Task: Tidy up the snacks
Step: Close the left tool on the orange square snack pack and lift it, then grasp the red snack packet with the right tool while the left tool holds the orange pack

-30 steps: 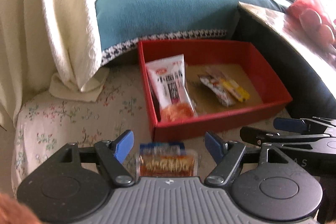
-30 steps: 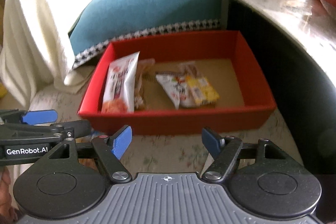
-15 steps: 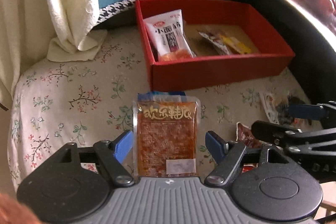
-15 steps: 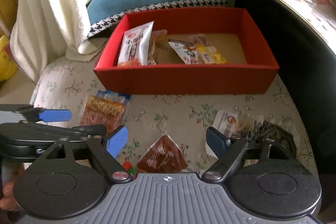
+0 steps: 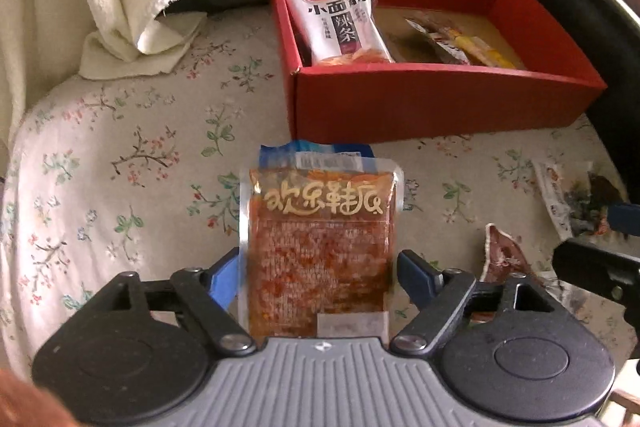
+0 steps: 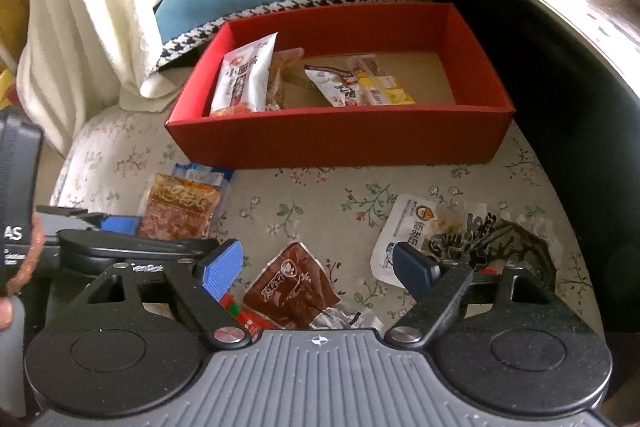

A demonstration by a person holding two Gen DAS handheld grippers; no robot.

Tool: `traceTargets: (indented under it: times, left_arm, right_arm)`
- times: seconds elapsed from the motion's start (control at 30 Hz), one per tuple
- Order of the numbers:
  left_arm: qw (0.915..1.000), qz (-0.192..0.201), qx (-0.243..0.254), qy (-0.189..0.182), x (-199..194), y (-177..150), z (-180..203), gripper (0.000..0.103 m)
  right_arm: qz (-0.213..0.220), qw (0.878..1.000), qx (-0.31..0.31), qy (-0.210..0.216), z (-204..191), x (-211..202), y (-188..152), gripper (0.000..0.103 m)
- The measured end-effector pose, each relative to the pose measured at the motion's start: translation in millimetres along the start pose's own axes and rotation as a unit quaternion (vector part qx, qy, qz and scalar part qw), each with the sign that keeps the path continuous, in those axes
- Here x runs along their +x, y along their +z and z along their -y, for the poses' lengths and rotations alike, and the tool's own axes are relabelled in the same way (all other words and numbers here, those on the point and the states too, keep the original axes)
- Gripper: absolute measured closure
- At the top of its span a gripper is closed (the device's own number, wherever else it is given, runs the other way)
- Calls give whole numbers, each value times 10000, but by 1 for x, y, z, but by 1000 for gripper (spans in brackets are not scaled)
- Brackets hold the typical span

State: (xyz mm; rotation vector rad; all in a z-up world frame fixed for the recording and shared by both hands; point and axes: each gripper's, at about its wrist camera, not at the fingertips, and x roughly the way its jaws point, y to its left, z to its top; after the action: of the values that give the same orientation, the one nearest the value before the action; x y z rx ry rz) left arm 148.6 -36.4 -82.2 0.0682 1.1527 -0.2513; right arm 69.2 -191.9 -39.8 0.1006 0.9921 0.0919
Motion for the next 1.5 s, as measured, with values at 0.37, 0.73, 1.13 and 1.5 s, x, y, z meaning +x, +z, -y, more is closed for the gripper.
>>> traceTargets:
  times: [0.37,0.73,1.13,1.5]
  left_arm:
    - [9994,225,-67,-260,-24,1,-7,42]
    - [9980,234,-99,-584,-35,6,-9,42]
    - [9977,164,-137,-639,-33,7,-10,42]
    - [9976,121,-87,-683,-32,7,-10,42]
  right_arm:
    - [-400,9968,-669,158,-15,-1,-26,16]
    - [-1003,9826,-1470,528,-36,26,-47,15]
    - [-942,9899,-904,543,-32,15,-46,48]
    - [-1180,9846,-1230,400,-48,34,-48,35]
